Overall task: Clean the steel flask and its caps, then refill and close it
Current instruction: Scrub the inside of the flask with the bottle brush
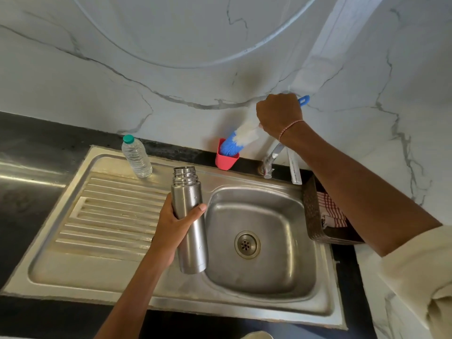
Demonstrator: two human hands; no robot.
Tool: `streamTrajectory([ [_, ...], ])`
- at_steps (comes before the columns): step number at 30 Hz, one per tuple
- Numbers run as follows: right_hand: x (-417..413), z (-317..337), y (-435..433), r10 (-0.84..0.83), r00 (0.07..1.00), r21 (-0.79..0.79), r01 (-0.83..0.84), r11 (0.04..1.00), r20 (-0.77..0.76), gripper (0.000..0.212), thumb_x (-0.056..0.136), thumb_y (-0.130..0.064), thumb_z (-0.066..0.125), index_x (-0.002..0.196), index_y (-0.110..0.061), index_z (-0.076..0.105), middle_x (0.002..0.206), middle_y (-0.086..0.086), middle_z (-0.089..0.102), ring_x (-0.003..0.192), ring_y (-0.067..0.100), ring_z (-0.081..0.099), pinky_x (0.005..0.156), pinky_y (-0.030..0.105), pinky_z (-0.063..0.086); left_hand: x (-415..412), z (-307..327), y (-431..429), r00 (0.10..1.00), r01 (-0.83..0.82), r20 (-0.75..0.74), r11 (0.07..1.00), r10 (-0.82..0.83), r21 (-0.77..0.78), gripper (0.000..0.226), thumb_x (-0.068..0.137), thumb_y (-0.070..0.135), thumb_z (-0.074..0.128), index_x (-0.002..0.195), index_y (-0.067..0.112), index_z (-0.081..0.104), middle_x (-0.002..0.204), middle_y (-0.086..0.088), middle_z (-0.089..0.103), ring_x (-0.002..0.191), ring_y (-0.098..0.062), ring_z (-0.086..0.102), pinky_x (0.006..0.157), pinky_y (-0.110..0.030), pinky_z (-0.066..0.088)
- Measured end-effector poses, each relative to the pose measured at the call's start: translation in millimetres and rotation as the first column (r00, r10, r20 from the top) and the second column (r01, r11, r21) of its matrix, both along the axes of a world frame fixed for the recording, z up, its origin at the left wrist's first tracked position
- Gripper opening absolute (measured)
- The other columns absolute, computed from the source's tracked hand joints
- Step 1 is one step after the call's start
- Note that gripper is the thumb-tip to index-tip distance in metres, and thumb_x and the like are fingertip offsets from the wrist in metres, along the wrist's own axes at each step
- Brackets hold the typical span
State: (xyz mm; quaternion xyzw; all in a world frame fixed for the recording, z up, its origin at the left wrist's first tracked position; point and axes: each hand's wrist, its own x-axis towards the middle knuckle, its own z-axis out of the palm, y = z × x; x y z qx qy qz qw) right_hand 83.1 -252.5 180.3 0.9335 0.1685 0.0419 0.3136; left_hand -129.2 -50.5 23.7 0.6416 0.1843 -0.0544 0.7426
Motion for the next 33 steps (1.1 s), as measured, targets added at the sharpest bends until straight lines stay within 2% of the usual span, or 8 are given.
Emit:
streamTrajectory([
  [2, -3.6, 8.2, -7.2, -0.003, 1.000, -0.005, 0.003, 1.000, 0.026, 0.026, 0.097, -0.016, 0.062, 0.076, -0.011, 0.047, 0.059, 0.005, 0.029, 0.064, 0.027, 0.046, 0.065, 0.036, 0.035, -0.3, 0.7, -2.8, 1.000, 0.009, 0.001, 1.000, -0.009, 0.006, 0.053, 0.070, 0.040, 0.089, 0.116, 0.033, 0.064, 0.102, 0.001, 0.076, 0.095, -0.023, 0.074, 0.088, -0.048, 0.060],
  [6, -15.8, 25.2, -19.4, -0.029, 0.995, 0.008, 0.028, 1.000, 0.097, 0.018, 0.097, -0.024, 0.068, 0.087, -0.011, 0.060, 0.068, 0.007, 0.045, 0.063, 0.028, 0.047, 0.065, 0.036, 0.037, -3.2, 2.4, -7.4, 1.000, 0.017, 0.003, 1.000, -0.017, 0.019, 0.052, 0.071, 0.036, 0.092, 0.116, 0.032, 0.064, 0.102, 0.001, 0.076, 0.094, -0.023, 0.074, 0.089, -0.050, 0.060],
  [12, -39.0, 43.7, -33.8, -0.051, 0.984, 0.041, 0.045, 0.998, 0.169, 0.023, 0.096, -0.027, 0.071, 0.084, -0.012, 0.057, 0.072, 0.008, 0.057, 0.071, 0.032, 0.065, 0.066, 0.036, 0.037, -10.3, 6.5, -9.4, 1.000, 0.028, 0.011, 0.999, -0.028, 0.031, 0.058, 0.064, 0.044, 0.088, 0.115, 0.030, 0.065, 0.100, -0.003, 0.076, 0.094, -0.028, 0.074, 0.084, -0.047, 0.060],
  [17, -62.9, 43.6, -48.4, -0.124, 0.972, 0.131, 0.099, 0.986, 0.199, 0.017, 0.099, -0.023, 0.065, 0.086, -0.012, 0.067, 0.057, 0.003, 0.035, 0.061, 0.025, 0.049, 0.064, 0.036, 0.036, -15.3, 9.0, -9.7, 0.999, 0.033, 0.011, 0.998, -0.033, 0.044, 0.064, 0.059, 0.050, 0.089, 0.115, 0.031, 0.064, 0.100, -0.002, 0.076, 0.091, -0.024, 0.075, 0.082, -0.045, 0.061],
  [19, -74.4, 28.7, -50.5, -0.170, 0.965, 0.201, 0.130, 0.971, 0.198, 0.016, 0.100, -0.025, 0.064, 0.088, -0.015, 0.068, 0.057, 0.002, 0.033, 0.063, 0.025, 0.054, 0.064, 0.035, 0.035, -16.5, 8.8, -9.8, 0.999, 0.031, 0.013, 0.999, -0.032, 0.043, 0.058, 0.064, 0.044, 0.089, 0.115, 0.032, 0.063, 0.100, -0.003, 0.076, 0.091, -0.025, 0.075, 0.082, -0.045, 0.060],
  [24, -101.1, -27.5, -58.2, -0.308, 0.943, 0.352, 0.247, 0.903, 0.128, 0.022, 0.099, -0.014, 0.058, 0.077, -0.018, 0.059, 0.057, -0.001, 0.035, 0.061, 0.022, 0.052, 0.059, 0.032, 0.037, -19.4, 5.4, -12.1, 0.999, 0.038, 0.013, 0.998, -0.039, 0.041, 0.048, 0.077, 0.032, 0.091, 0.116, 0.030, 0.063, 0.098, -0.003, 0.075, 0.091, -0.025, 0.074, 0.077, -0.040, 0.058],
  [29, -116.5, -61.7, -69.2, -0.410, 0.895, 0.517, 0.272, 0.811, 0.174, 0.026, 0.063, 0.001, 0.078, 0.059, -0.016, 0.059, 0.048, -0.003, 0.030, 0.042, 0.019, 0.030, 0.048, 0.022, 0.025, -20.8, 5.2, -11.0, 0.999, 0.044, 0.011, 0.998, -0.045, 0.042, 0.043, 0.082, 0.028, 0.087, 0.117, 0.029, 0.062, 0.098, -0.002, 0.075, 0.089, -0.022, 0.075, 0.074, -0.038, 0.058],
  [33, -131.4, -72.1, -77.3, -0.474, 0.866, 0.673, 0.254, 0.695, 0.162, 0.022, 0.081, -0.021, 0.082, 0.065, -0.018, 0.068, 0.050, 0.000, 0.044, 0.041, 0.025, 0.042, 0.050, 0.025, 0.028, -21.0, 3.1, -12.4, 0.998, 0.058, -0.010, 0.998, -0.058, 0.034, 0.059, 0.071, 0.048, 0.088, 0.121, 0.033, 0.060, 0.103, 0.001, 0.075, 0.093, -0.019, 0.075, 0.079, -0.041, 0.059],
])
